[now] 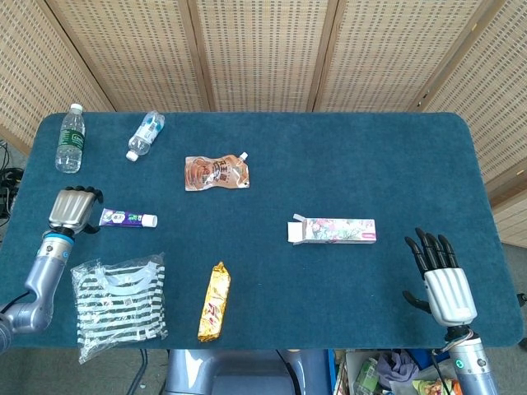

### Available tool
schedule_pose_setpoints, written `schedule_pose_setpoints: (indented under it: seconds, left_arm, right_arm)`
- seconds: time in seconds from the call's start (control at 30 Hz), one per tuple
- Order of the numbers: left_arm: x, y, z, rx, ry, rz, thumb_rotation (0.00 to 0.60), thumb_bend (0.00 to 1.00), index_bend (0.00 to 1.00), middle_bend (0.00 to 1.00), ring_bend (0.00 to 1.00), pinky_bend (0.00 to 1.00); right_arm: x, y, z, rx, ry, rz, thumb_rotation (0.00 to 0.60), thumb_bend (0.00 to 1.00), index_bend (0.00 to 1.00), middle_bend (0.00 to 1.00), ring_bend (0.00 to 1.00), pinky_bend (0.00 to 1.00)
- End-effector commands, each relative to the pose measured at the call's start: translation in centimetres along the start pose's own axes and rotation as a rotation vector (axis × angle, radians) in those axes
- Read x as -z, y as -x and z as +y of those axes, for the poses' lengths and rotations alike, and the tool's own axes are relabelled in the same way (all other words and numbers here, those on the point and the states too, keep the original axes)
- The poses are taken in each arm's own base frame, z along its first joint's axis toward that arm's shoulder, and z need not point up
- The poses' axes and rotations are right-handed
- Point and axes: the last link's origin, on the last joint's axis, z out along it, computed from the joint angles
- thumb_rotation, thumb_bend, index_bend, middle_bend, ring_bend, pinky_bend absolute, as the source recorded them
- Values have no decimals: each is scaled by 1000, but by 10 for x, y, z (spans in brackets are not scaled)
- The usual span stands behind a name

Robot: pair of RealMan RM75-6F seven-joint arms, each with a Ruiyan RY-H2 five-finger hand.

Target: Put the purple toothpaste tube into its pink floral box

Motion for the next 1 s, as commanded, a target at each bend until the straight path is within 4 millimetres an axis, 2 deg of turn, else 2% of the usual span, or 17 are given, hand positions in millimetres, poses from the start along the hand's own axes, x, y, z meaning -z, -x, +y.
schedule_pose_setpoints:
  seconds: [0.03,0.27,0.57,1.0]
  left_arm:
    - [-2,4,4,-1,2,-9,600,192,404,352,304,319]
    - [-9,7,9,-1,1,-18,600,214,404,348,304,319]
    - [-21,8,25,-12,23,-34,600,213,404,322,295,319]
    - [-27,17,39,-19,28,-72,600,214,404,320,293,319]
  right_arm:
    - [0,0,0,-3,0,0,600,89,55,0,0,0]
    - [0,2,-1,-4,-5,-1,600,89,55,0,0,0]
    - [0,1,-1,-10,-2,8,600,89,55,0,0,0]
    - [1,-1,-1,-19,-6,19,600,89,55,0,0,0]
